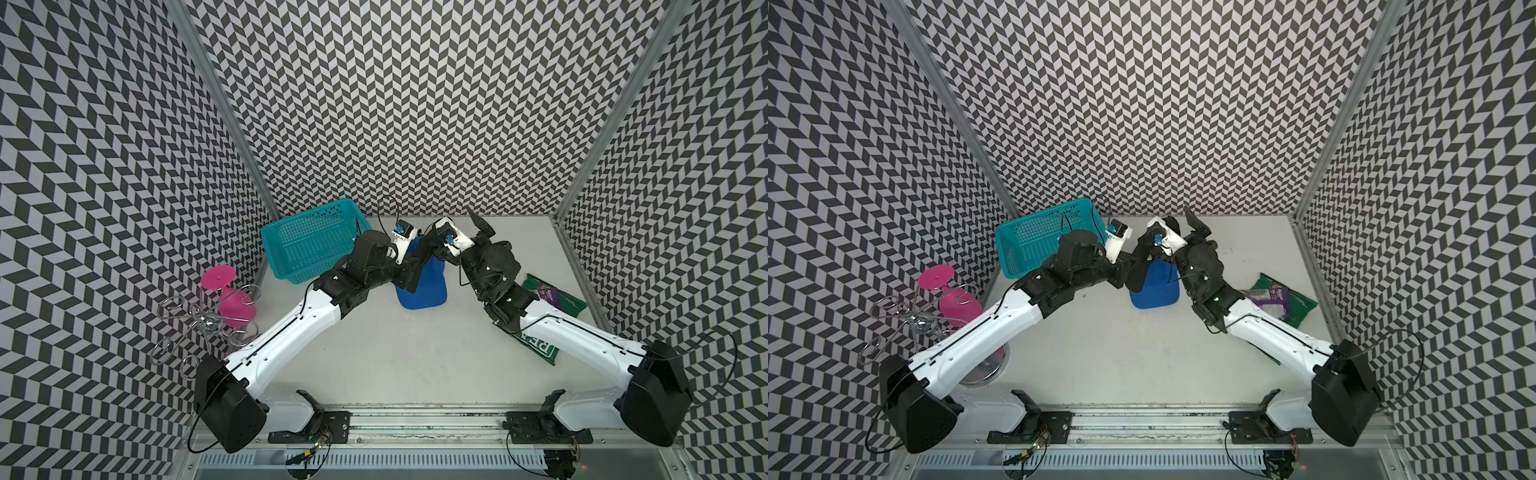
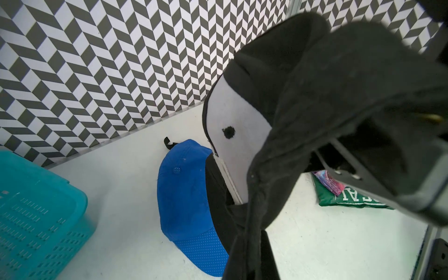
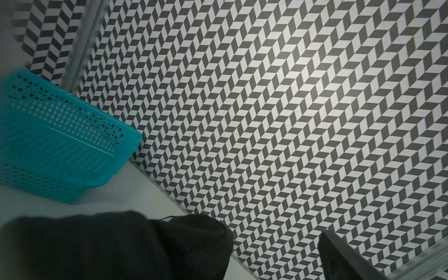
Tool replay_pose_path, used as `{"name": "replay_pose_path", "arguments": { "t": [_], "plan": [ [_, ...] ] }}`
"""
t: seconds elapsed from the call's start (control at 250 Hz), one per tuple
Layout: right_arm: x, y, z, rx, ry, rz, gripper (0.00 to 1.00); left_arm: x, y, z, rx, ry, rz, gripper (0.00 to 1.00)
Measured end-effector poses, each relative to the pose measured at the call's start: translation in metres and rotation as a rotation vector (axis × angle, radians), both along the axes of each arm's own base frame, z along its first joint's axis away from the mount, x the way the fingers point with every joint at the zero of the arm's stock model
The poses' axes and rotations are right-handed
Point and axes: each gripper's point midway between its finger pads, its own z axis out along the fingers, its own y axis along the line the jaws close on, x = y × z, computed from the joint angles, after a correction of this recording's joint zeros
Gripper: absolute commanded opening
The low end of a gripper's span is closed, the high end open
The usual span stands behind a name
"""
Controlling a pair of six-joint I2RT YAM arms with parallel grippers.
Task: Turn the baseball cap inside out
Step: Turn over the baseball cap.
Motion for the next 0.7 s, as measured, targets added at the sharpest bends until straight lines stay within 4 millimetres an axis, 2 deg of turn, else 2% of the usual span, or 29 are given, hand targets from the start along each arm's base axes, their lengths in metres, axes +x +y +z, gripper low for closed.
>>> {"name": "replay_pose_path", "arguments": {
  "t": [0.14,0.176,0.204,0.236,0.328,0.529,0.605,0.701],
  "plan": [
    [-0.007,0.013,-0.014,-0.04,0.056,0.094,0.6,-0.002,0.0,-0.007,0.049,-0.004,-0.031,0.0],
    [-0.011,0.016,-0.018,-0.05,0.072,0.126,0.48,-0.004,0.0,-0.008,0.06,-0.005,-0.042,0.0],
    [-0.013,0.019,-0.02,-0.064,0.082,0.148,0.32,-0.005,0.0,-0.009,0.069,-0.007,-0.053,0.0],
    [-0.017,0.022,-0.024,-0.071,0.099,0.175,0.19,-0.005,0.0,-0.009,0.077,-0.009,-0.064,0.0],
    [-0.026,0.029,-0.035,-0.089,0.165,0.256,0.0,-0.004,0.005,-0.01,0.094,-0.012,-0.085,0.0],
    [-0.053,0.039,-0.066,-0.076,0.398,0.472,0.0,0.008,0.034,-0.019,0.139,0.007,-0.08,0.01],
    [-0.069,0.043,-0.076,-0.06,0.509,0.558,0.0,0.008,0.037,-0.023,0.168,0.002,-0.086,0.02],
    [-0.089,0.048,-0.081,-0.028,0.624,0.654,0.0,0.005,0.038,-0.026,0.197,-0.005,-0.103,0.03]
  ]
}}
